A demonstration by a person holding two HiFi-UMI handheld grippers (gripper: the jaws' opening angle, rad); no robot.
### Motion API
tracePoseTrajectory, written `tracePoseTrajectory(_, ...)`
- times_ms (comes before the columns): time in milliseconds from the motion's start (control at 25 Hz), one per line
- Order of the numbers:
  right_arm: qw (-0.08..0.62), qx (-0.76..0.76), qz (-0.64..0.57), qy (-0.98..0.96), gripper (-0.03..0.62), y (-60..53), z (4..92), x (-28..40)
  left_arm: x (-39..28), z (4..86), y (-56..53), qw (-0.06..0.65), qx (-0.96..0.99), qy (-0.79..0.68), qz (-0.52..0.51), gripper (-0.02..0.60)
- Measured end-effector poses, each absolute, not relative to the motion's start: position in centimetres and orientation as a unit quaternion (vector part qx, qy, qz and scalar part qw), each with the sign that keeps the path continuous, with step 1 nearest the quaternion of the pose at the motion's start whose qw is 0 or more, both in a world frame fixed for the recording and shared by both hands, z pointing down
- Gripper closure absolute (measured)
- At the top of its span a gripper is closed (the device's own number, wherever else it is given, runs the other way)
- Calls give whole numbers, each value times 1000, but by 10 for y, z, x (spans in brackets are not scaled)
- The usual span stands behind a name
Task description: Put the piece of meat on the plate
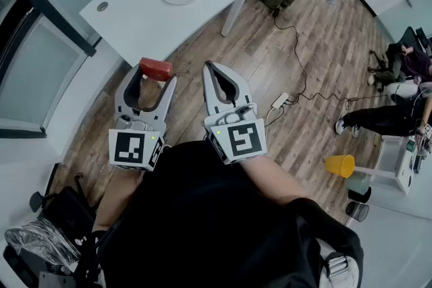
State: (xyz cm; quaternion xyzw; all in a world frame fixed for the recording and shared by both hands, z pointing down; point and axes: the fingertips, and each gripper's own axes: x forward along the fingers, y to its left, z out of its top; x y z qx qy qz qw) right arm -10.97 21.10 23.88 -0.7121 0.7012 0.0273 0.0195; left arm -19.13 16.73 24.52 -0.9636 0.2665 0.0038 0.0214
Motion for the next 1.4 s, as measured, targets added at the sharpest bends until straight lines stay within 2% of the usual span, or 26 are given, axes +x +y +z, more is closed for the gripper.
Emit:
tracePoseTrajectory(600, 23, -671, 3, 741, 591, 217, 256, -76, -150, 254, 182, 26, -956, 292, -21, 297)
tracePoseTrajectory(960, -1, -655, -16, 756, 591, 232, 278, -52, -123, 262, 205, 22, -951, 306, -27, 298)
tracePoseTrajectory(1200, 12, -658, -8, 752, 589, 225, 280, -42, -114, 270, 193, 8, -952, 303, -31, 296)
tracePoseTrajectory(1400, -24, -664, -34, 747, 591, 201, 304, -33, -101, 286, 168, -15, -957, 287, -36, 297)
